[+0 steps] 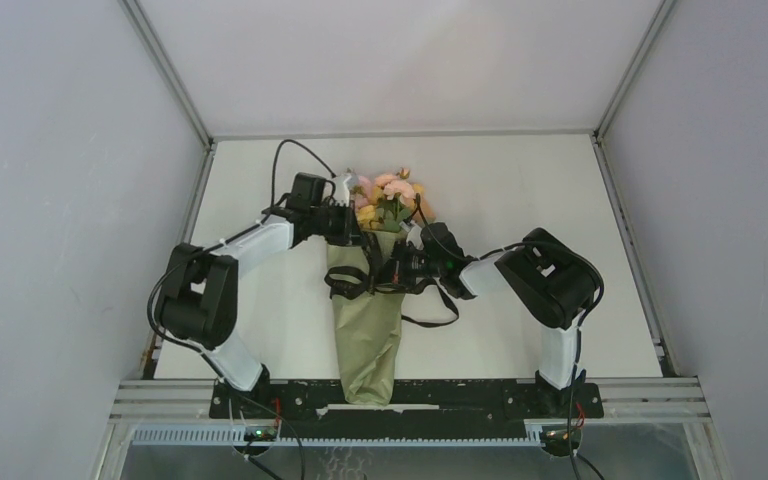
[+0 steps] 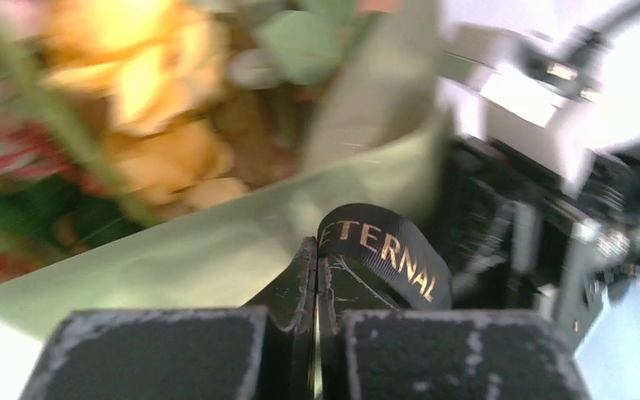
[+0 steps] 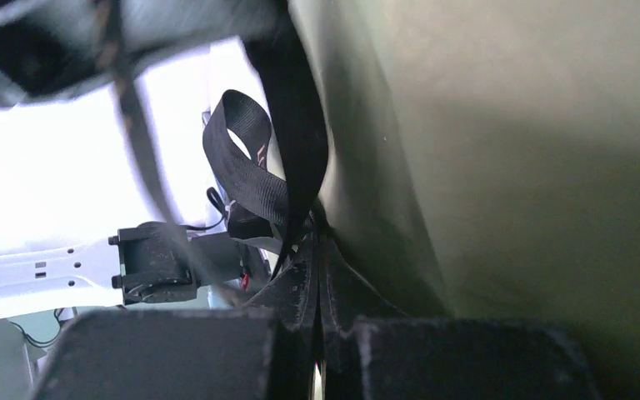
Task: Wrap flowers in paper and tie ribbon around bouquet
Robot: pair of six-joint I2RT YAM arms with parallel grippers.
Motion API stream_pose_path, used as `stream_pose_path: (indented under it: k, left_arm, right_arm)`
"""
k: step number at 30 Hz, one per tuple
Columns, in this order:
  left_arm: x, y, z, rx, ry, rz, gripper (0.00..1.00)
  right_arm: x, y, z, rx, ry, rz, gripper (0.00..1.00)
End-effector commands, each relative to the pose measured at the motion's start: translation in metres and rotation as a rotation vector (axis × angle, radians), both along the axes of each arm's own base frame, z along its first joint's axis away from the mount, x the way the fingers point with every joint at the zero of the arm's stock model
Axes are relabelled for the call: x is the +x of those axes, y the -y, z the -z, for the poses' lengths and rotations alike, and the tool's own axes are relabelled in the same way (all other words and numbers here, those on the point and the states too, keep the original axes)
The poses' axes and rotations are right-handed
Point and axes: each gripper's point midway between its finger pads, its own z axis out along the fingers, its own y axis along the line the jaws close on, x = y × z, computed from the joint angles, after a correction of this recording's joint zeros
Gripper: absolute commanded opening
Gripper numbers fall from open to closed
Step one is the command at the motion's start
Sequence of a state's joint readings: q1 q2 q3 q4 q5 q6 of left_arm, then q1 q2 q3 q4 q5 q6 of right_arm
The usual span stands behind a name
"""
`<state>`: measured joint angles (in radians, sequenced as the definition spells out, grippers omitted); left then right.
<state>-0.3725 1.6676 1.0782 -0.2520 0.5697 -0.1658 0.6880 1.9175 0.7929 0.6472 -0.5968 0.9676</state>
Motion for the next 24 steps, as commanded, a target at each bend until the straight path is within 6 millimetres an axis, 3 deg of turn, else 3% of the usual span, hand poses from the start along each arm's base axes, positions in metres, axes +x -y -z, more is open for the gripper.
stream_pose_path:
  k: [1, 4, 7, 9, 11, 15, 17, 19, 22, 24]
  left_arm:
    - [0.037, -0.022, 0.012, -0.013, -0.001, -0.276, 0.03]
    - [0.031, -0.022, 0.024, 0.019, -0.034, -0.235, 0.12]
    - [0.023, -0.042, 0.036, 0.151, -0.020, -0.202, 0.40]
    - [0.024, -0.058, 0.030, 0.228, 0.053, -0.193, 0.58]
    - [0.031, -0.071, 0.012, 0.290, 0.149, -0.185, 0.69]
    - [0.042, -0.088, -0.051, 0.352, 0.383, -0.145, 0.82]
    - [0.034, -0.086, -0.071, 0.352, 0.445, -0.067, 0.83]
    - [0.021, -0.083, -0.075, 0.357, 0.467, 0.037, 0.80]
    - [-0.003, -0.083, -0.059, 0.429, 0.434, 0.196, 0.63]
    - [-0.020, -0.082, -0.040, 0.464, 0.363, 0.308, 0.60]
  right_arm:
    - [-0.001, -0.005, -0.011, 0.039, 0.036, -0.013, 0.00]
    - [-0.002, -0.005, -0.011, 0.042, 0.034, -0.020, 0.00]
    - [-0.003, -0.005, -0.014, 0.045, 0.036, -0.026, 0.00]
    - [-0.003, -0.005, -0.016, 0.046, 0.040, -0.031, 0.00]
    - [-0.004, -0.005, -0.018, 0.053, 0.041, -0.037, 0.00]
    - [-0.005, -0.005, -0.021, 0.058, 0.047, -0.045, 0.00]
    - [-0.004, -0.004, -0.022, 0.060, 0.050, -0.047, 0.00]
    - [-0.004, -0.003, -0.022, 0.060, 0.051, -0.046, 0.00]
    - [-0.003, -0.003, -0.024, 0.058, 0.057, -0.045, 0.00]
    - [-0.004, -0.003, -0.024, 0.058, 0.058, -0.048, 0.00]
